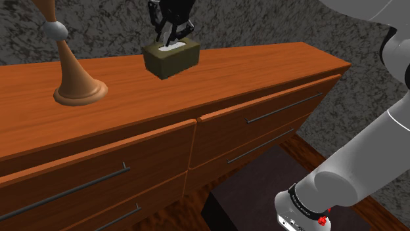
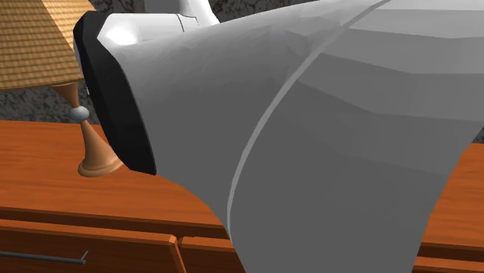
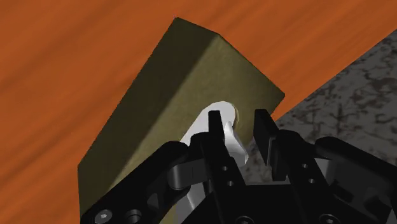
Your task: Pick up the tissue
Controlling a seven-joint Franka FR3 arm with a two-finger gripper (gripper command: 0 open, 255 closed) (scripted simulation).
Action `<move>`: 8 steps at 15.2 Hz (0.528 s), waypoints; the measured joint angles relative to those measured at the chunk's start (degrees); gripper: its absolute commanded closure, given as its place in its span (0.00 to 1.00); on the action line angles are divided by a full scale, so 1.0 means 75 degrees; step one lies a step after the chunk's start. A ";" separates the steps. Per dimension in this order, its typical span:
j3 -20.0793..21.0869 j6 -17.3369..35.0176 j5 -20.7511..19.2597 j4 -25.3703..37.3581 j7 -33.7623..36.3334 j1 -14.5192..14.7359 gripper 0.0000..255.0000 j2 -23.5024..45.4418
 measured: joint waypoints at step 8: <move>0.0043 -0.0835 -0.0185 0.1040 0.0112 0.0058 1.00 0.0279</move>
